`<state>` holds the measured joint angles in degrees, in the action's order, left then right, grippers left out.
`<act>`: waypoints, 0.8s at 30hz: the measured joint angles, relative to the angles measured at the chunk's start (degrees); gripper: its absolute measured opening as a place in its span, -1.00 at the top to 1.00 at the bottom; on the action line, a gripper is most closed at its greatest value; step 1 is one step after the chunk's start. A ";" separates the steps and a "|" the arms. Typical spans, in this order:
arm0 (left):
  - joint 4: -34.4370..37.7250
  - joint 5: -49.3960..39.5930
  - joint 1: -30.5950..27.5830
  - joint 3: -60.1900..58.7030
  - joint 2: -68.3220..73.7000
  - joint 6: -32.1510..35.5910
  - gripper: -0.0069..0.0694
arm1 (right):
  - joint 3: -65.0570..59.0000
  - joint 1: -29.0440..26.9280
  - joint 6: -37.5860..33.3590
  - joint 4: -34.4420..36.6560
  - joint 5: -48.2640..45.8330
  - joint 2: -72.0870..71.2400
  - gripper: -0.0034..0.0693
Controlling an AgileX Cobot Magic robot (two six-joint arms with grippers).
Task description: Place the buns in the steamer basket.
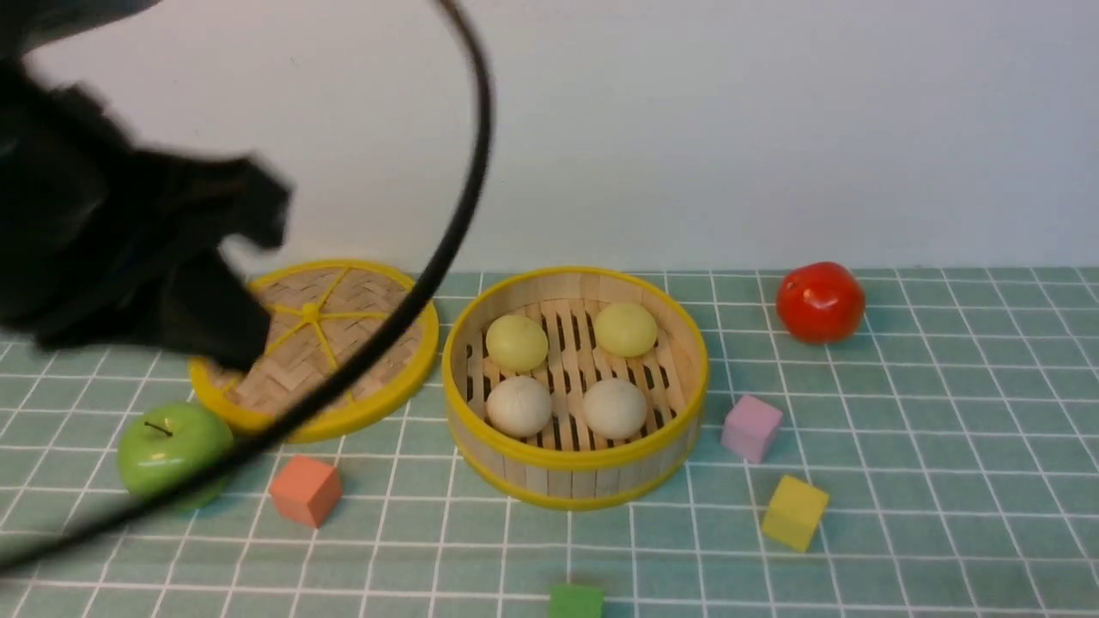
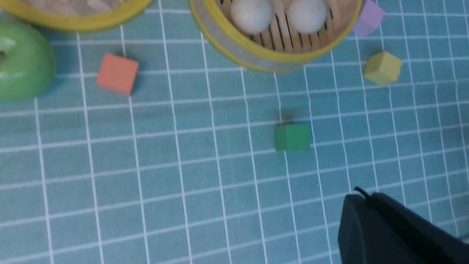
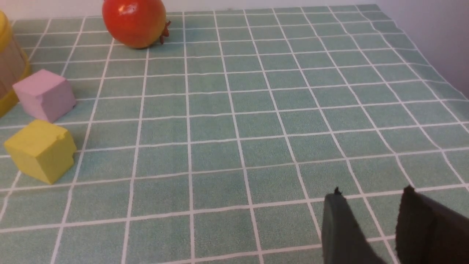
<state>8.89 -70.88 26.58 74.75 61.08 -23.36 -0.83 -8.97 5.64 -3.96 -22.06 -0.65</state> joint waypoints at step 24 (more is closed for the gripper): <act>2.44 8.94 0.00 -41.01 -45.70 -4.44 0.86 | 0.00 0.00 0.00 0.00 0.00 0.00 0.25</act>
<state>11.33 -61.94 26.58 33.74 15.38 -27.80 -0.83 -8.97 5.64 -3.96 -22.06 -0.65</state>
